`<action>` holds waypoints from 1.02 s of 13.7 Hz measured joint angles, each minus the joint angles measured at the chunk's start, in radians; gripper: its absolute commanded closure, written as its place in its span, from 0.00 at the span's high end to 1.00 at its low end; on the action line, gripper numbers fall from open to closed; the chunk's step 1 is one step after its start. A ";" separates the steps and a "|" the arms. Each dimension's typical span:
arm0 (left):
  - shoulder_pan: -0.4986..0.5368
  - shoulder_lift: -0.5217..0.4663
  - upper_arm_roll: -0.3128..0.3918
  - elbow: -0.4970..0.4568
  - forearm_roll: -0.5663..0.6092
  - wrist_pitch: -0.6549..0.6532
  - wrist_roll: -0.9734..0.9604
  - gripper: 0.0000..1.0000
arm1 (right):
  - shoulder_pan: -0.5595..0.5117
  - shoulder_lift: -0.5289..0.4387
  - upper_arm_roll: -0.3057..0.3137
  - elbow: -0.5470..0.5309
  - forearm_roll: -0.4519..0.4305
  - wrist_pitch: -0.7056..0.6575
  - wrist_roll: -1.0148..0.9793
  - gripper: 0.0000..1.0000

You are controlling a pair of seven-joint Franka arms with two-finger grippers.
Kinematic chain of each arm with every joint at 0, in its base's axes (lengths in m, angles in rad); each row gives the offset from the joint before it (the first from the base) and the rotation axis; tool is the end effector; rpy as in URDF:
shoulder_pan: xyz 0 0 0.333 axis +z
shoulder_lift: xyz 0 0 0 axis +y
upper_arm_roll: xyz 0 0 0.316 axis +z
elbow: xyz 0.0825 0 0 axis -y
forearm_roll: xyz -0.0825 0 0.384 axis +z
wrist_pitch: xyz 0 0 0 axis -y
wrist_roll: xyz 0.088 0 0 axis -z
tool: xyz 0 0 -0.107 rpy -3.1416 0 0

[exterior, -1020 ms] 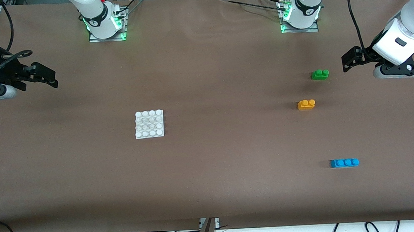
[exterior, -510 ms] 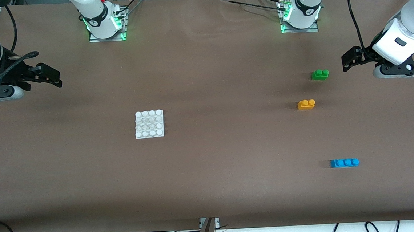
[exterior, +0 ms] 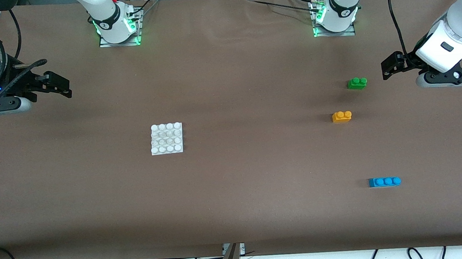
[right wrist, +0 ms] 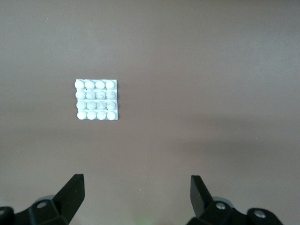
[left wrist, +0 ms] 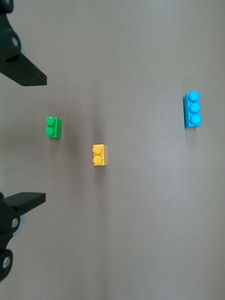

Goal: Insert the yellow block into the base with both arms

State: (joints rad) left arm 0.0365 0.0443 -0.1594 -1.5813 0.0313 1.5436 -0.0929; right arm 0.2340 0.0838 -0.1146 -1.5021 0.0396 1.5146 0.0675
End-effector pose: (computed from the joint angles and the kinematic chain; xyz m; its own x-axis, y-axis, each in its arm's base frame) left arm 0.5596 -0.0637 0.5929 0.9965 -0.0292 -0.0787 -0.0318 -0.9990 -0.0317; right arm 0.5689 0.0756 0.6050 0.9959 0.0535 -0.0725 0.0518 -0.9983 -0.0252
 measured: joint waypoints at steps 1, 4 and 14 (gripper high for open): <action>0.000 0.000 0.000 0.000 0.000 -0.006 0.000 1.00 | 0.000 0.000 0.002 -0.001 -0.001 0.000 0.000 1.00; 0.000 0.000 0.000 0.000 0.000 -0.012 0.000 1.00 | 0.000 0.000 0.018 -0.012 -0.005 0.000 0.000 1.00; 0.000 0.000 0.002 0.002 0.000 -0.015 0.000 1.00 | 0.000 0.000 0.022 -0.024 -0.009 0.002 0.000 1.00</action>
State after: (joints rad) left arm 0.0365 0.0443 -0.1576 -1.5794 0.0313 1.5285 -0.0929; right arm 0.2342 0.0839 -0.0925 -1.5266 0.0304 1.5169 0.0671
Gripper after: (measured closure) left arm 0.000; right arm 0.000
